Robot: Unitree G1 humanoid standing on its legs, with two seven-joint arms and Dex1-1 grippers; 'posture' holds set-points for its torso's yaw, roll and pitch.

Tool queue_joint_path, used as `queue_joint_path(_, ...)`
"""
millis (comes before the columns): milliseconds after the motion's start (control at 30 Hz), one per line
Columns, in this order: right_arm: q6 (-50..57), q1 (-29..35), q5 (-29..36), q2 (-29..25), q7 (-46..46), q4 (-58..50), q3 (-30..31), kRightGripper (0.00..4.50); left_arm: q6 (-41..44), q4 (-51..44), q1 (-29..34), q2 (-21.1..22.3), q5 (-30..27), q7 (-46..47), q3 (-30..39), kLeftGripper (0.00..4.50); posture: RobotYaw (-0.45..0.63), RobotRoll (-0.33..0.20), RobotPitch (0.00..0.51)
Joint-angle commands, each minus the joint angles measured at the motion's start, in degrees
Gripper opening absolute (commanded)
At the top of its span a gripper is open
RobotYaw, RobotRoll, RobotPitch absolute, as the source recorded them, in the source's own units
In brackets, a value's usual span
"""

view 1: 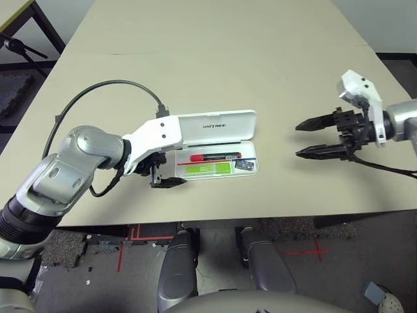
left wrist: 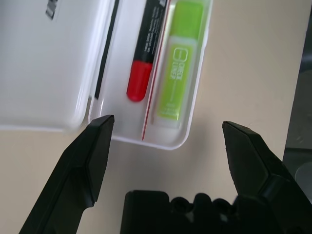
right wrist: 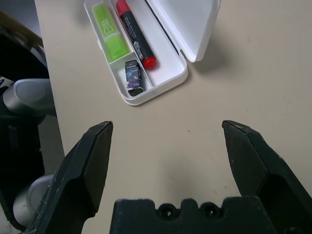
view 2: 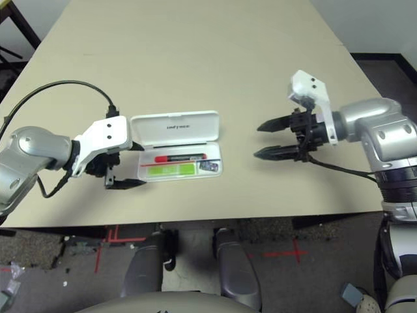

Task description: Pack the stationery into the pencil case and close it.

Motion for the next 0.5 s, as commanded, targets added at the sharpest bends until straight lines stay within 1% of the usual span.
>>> queue_joint_path(33, -0.25, 0.42, 0.62, -0.61, -0.03, 0.63, -1.23, 4.46, 0.78, -0.86, 0.98, 0.81, -0.60, 0.25, 0.70, 4.50, -0.04, 0.000, 0.207)
queue_joint_path(100, -0.27, 0.43, 0.60, -0.59, -0.02, 0.66, -1.27, 4.46, 0.82, -0.92, 1.05, 0.80, -0.62, 0.26, 0.79, 4.50, -0.04, 0.000, 0.207)
queue_joint_path(167, -0.39, 1.22, 0.69, -0.44, -0.20, 0.33, -1.35, 4.50, -0.05, 3.15, 3.79, 2.30, -0.64, 0.64, 4.49, 4.12, -0.04, 0.000, 0.200)
queue_joint_path(200, -0.46, 1.44, 0.73, -0.33, -0.33, 0.25, -1.36, 4.50, -0.77, 4.86, 4.76, 2.84, -0.38, 0.87, 5.64, 3.86, -0.04, 0.000, 0.199)
queue_joint_path(267, -0.87, 1.31, 1.23, 0.46, -0.71, 0.36, -1.87, 4.50, -2.23, 7.65, 5.50, 3.01, 0.39, 1.75, 6.63, 3.17, -0.04, 0.000, 0.198)
queue_joint_path(367, -0.34, 0.57, 2.58, 1.63, -1.11, 0.06, -2.72, 4.50, -4.76, 11.16, 5.14, 2.36, 2.33, 3.86, 6.69, 1.94, -0.04, 0.000, 0.198)
queue_joint_path(500, -0.32, 0.39, 3.10, 1.90, -1.29, -0.29, -2.40, 4.50, -10.15, 17.48, 3.23, -1.96, 4.44, 8.09, 6.40, 0.38, -0.04, 0.000, 0.192)
